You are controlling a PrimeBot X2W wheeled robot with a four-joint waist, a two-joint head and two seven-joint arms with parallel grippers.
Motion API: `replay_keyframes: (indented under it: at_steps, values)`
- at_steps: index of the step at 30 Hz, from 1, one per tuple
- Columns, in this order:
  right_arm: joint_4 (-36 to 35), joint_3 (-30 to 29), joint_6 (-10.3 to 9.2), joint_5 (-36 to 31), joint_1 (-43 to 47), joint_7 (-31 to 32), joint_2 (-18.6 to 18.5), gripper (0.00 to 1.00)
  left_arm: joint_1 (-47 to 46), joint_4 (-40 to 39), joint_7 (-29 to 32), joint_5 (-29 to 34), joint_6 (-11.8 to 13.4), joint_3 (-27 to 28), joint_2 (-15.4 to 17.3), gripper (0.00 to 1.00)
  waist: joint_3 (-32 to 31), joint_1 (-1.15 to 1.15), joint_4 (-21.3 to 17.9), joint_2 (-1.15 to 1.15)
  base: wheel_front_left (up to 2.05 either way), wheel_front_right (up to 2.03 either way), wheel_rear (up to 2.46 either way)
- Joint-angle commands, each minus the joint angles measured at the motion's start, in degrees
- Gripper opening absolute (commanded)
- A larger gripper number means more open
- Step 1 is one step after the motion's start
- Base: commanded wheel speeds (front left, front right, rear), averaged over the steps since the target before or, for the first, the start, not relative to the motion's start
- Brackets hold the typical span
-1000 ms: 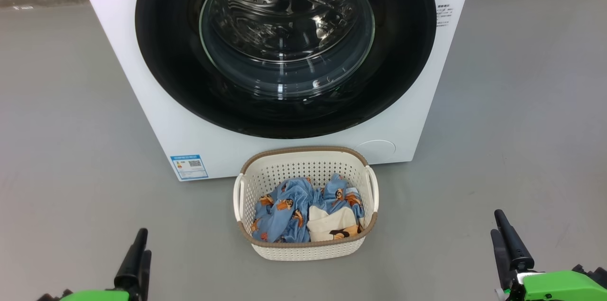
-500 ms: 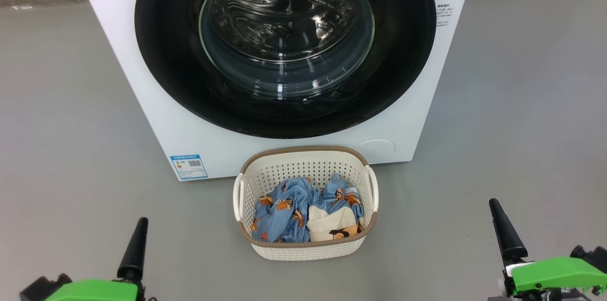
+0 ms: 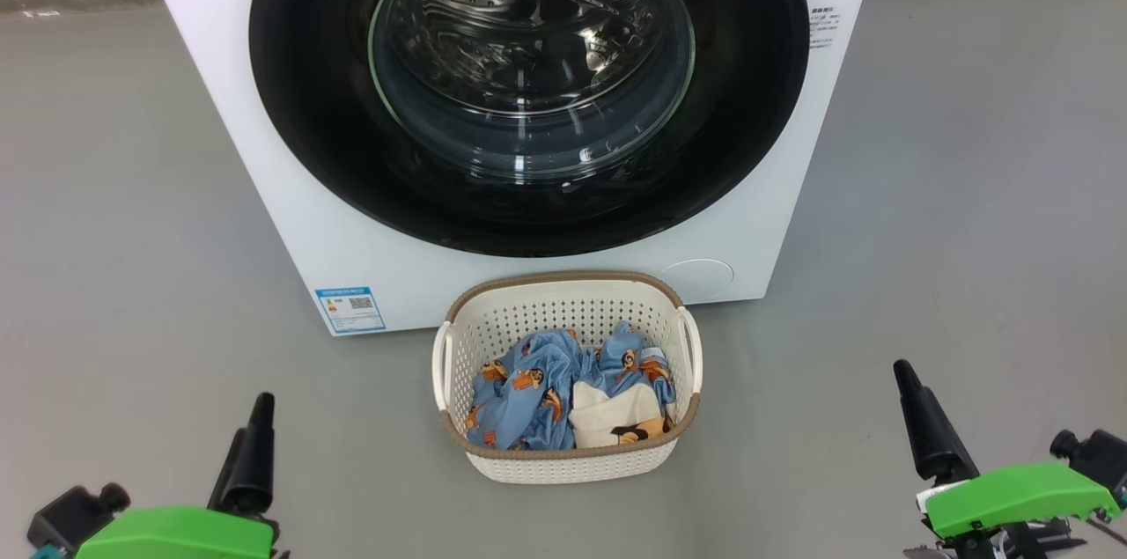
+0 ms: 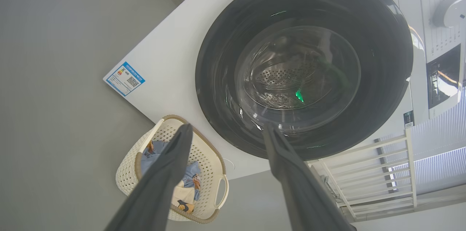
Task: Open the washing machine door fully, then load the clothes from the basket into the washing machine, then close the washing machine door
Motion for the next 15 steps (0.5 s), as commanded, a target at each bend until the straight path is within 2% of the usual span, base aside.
replay_keyframes:
  at_steps: [1,15]
  values:
    - [-1.4,0.9,0.04,-2.2,-3.2,-0.7,-1.2,1.00,-2.7,-1.9,-0.7,1.9,-0.1,0.5,1.6,1.00,0.0,0.00,0.0,0.00,0.00,0.00,0.00]
    - [-0.7,1.7,0.05,-14.4,-4.1,-2.9,-2.3,1.00,-2.9,-2.2,-2.9,12.3,-0.1,-0.9,2.9,1.00,0.1,0.00,-0.3,0.00,0.00,0.00,0.00]
